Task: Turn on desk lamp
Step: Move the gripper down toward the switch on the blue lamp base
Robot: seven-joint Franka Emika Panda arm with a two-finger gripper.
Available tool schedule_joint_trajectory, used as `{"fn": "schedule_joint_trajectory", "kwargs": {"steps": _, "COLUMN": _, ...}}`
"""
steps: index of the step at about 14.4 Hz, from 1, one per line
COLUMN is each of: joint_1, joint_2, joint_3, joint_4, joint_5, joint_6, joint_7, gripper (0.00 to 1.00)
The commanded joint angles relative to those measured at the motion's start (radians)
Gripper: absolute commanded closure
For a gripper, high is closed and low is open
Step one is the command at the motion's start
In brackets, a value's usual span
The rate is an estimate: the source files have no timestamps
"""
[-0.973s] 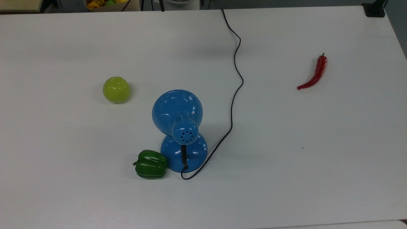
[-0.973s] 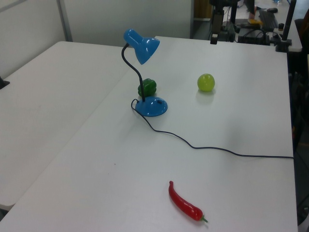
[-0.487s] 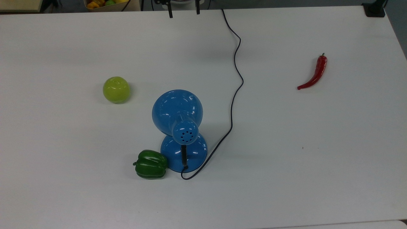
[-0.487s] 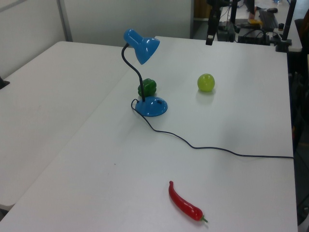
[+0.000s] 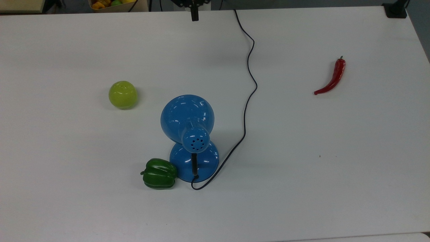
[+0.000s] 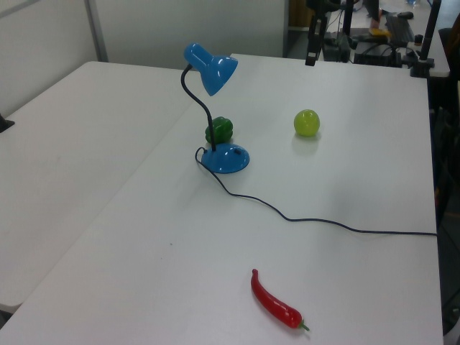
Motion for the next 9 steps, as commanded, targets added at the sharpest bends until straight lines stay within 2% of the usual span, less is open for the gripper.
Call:
{"fn": "schedule_joint_trajectory", "kwargs": {"steps": 1, "joint_1": 0.014, "joint_2": -0.016, "joint_3": -0.015, "joint_4": -0.038, "joint_5": 0.02, "joint_6": 0.028, "joint_7": 0.002, "gripper": 1.0}}
{"fn": "schedule_joint_trajectory", "kwargs": {"steps": 9, "joint_1": 0.012, "joint_2": 0.022, "joint_3": -0.017, "joint_4": -0.1, "joint_5": 0.0, "joint_6": 0.045, "joint_7": -0.03, "gripper": 1.0}}
